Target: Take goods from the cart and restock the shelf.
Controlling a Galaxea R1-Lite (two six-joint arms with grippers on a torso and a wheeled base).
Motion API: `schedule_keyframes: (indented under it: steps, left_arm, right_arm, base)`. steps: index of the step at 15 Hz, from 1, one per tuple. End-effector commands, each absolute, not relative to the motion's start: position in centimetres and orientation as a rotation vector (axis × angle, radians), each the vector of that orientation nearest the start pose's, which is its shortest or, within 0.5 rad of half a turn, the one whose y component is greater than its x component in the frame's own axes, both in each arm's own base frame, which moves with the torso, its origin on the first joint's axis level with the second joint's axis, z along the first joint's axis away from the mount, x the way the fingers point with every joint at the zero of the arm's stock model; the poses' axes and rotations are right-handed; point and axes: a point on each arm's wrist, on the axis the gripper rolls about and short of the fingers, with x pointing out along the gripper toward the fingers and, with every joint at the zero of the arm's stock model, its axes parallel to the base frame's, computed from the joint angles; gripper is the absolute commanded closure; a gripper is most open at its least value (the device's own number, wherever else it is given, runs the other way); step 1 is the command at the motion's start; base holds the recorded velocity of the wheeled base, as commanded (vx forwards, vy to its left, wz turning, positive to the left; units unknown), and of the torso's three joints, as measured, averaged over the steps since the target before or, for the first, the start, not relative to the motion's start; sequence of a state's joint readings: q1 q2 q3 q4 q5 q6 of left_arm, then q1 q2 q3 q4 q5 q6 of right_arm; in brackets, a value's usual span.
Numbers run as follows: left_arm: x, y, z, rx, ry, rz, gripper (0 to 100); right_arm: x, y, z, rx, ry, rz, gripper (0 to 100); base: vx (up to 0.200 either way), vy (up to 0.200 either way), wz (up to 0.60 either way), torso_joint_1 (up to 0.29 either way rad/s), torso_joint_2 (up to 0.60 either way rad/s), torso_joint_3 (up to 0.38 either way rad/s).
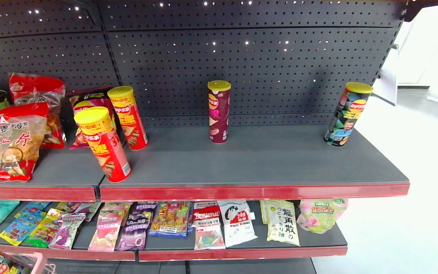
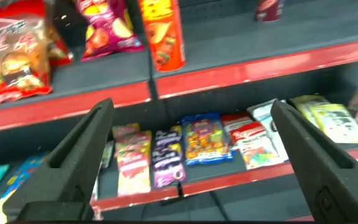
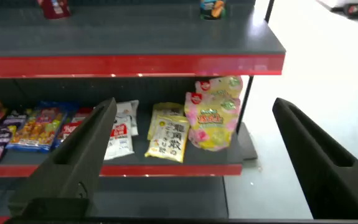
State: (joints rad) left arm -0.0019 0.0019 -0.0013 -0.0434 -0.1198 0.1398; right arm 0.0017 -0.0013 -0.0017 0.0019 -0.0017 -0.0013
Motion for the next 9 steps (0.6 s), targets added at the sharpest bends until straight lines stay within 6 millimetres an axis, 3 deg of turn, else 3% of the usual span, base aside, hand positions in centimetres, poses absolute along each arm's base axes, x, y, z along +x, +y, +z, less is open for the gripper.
schedule_keyframes:
  steps: [1,9]
  left_arm:
    - [-2.31,-0.27,8.05,0.142,-0.053,-0.118,0]
    - [-2.31,-0.25,8.05,0.143,-0.053,-0.113,0]
  right_arm:
    - [-2.29,-0.01,7.57,0.0,0.0,0.002,0]
    - [-2.29,-0.01,7.57,0.0,0.0,0.002,0]
  base:
    - [0.0,0.0,0.6,0.017,0.01,0.007]
    - [0.0,0.0,0.6,0.006,0.0,0.001]
